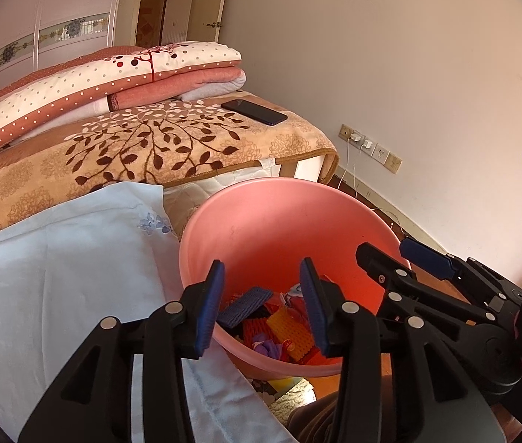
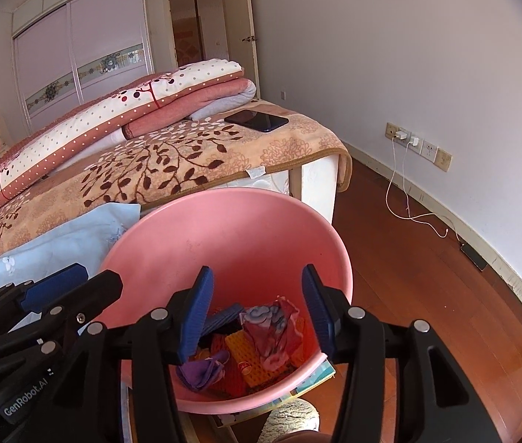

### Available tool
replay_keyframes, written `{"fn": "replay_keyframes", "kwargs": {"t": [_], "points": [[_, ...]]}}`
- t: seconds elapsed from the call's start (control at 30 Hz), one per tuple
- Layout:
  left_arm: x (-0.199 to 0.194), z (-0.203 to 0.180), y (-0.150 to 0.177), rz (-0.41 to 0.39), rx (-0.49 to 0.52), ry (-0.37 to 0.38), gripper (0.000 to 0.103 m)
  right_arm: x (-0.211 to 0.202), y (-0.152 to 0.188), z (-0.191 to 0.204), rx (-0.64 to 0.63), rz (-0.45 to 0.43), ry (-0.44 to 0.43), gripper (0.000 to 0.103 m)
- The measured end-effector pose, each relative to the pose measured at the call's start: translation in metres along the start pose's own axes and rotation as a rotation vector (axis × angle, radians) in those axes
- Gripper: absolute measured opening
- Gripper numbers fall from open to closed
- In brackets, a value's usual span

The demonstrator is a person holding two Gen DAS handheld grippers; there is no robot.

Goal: Collect trash

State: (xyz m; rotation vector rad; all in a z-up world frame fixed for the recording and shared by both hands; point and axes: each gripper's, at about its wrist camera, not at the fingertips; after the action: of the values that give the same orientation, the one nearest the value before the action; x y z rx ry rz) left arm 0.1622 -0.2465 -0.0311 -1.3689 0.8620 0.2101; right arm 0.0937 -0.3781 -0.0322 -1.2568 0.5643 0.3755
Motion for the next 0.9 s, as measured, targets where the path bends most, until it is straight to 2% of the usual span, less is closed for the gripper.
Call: {"fn": "replay_keyframes", "kwargs": {"t": [0.4,0.63,0.9], "points": [[-0.04,0.008,0.004,-0.099,0.023,-0.067,0.043,-0.038,0.006,0.02,-0.031,-0.063,-0.034,0.055],[-0.071,0.017,0.006,-0.172,0.017,-0.111,0.043,-0.063,0.012,0.036,-0.037,-0.115,-0.034,0.064],[-0.095,0.026,0.01,-0.206,-0.005,-0.131,0.043,-0.082,0.019,0.048,-0.039,-0.133,-0.047,0.069]]}}
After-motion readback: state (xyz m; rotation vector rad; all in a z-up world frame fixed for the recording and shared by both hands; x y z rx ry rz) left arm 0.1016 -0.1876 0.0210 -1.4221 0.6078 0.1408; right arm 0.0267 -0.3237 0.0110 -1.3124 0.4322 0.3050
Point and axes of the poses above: each gripper's, at about its wrist camera, not at the fingertips, and x roughly the way its jaws point, z to its left, y to its underside, and after that the axes turned 9 degrees about -y, right-handed
